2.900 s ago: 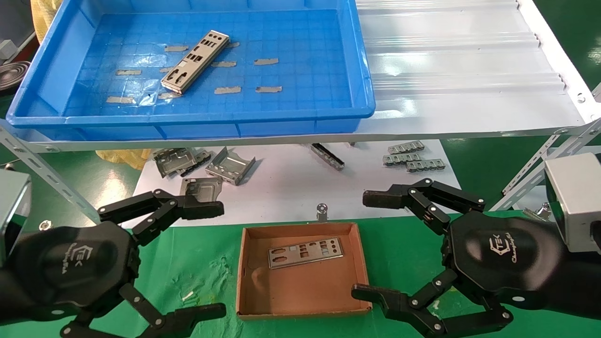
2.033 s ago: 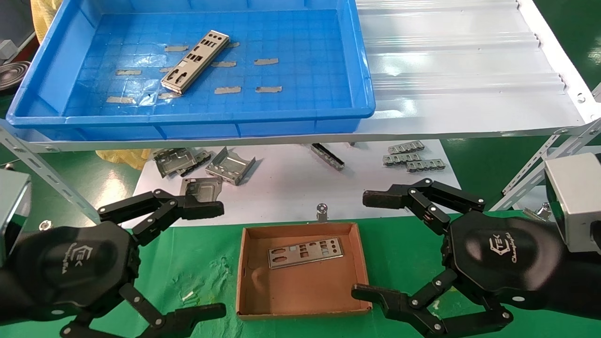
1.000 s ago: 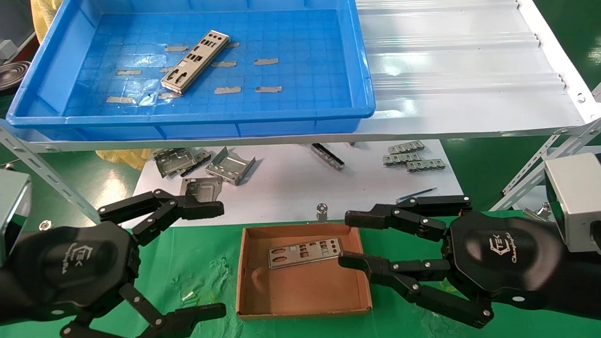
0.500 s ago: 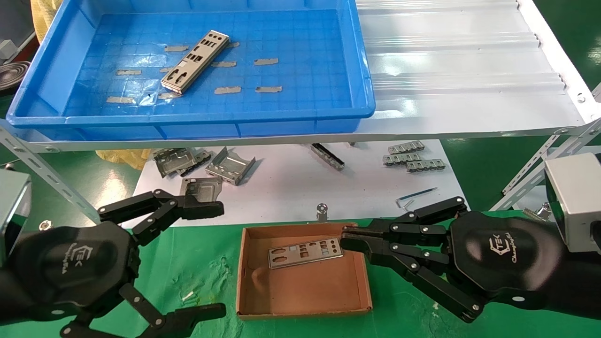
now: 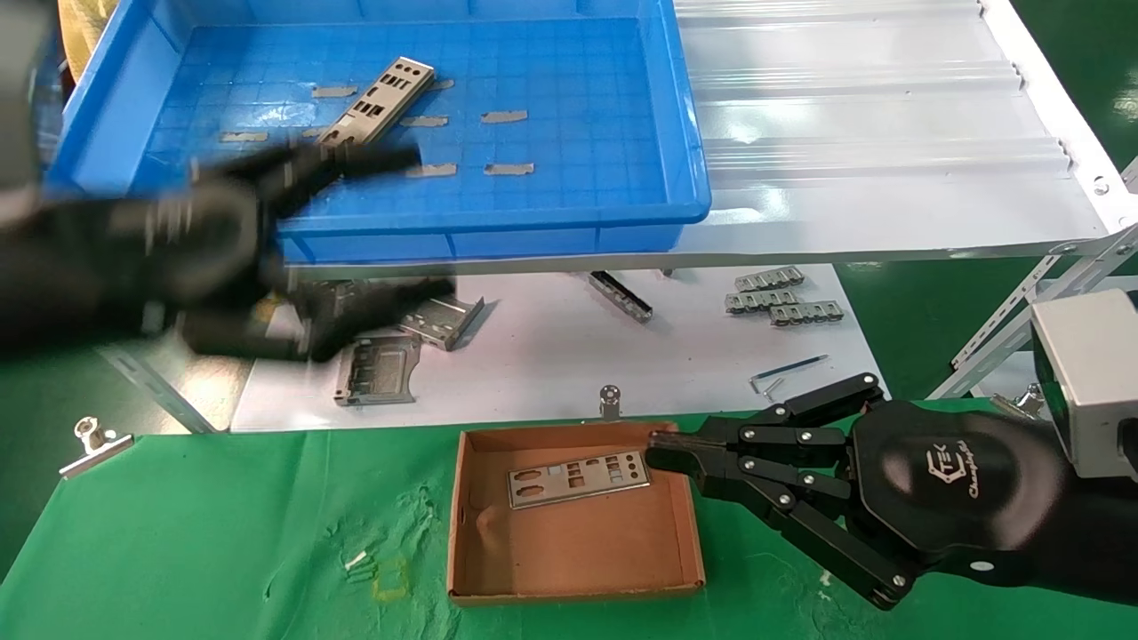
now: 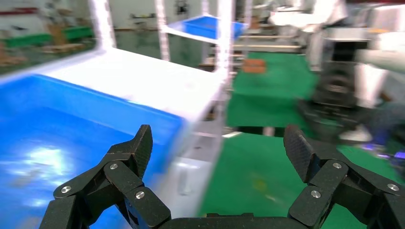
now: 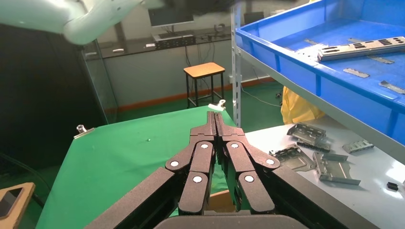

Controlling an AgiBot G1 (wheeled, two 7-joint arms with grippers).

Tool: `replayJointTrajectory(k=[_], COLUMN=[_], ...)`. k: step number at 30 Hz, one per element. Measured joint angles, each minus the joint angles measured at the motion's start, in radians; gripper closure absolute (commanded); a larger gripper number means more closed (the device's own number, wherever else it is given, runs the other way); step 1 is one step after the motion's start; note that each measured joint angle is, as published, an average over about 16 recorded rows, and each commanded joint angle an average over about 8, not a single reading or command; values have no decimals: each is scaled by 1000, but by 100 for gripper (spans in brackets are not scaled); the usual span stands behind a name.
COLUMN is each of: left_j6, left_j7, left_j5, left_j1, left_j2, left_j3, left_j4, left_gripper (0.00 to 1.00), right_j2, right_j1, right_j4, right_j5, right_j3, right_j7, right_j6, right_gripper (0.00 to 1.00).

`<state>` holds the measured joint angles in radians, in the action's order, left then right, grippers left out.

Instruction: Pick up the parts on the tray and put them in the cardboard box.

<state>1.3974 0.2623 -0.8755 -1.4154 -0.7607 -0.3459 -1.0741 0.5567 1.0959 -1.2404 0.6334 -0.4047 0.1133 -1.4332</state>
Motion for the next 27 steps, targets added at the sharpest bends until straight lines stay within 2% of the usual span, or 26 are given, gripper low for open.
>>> replayJointTrajectory(k=[8, 15, 16, 23, 24, 27], left_j6=[-49, -127, -146, -312, -335, -394], left_j7=[-38, -120, -130, -186, -191, -198], left_j5=[-168, -297, -313, -397, -406, -425], left_j1=[-257, -424, -442, -536, -544, -565], left_j2=[-145, -263, -279, -371, -381, -407], left_j3=[-83, -146, -153, -192, -196, -205], left_j4=[310, 606, 644, 856, 879, 937], left_gripper=[0, 0, 0, 0, 0, 0], right_j2=[0, 0, 0, 0, 0, 0], right_j1=[0, 0, 0, 0, 0, 0], right_j4=[0, 0, 0, 0, 0, 0], right_j5=[0, 0, 0, 0, 0, 0], right_j3=[0, 0, 0, 0, 0, 0], right_j7=[0, 0, 0, 0, 0, 0], right_j6=[0, 0, 0, 0, 0, 0], right_gripper=[100, 100, 95, 7, 0, 0])
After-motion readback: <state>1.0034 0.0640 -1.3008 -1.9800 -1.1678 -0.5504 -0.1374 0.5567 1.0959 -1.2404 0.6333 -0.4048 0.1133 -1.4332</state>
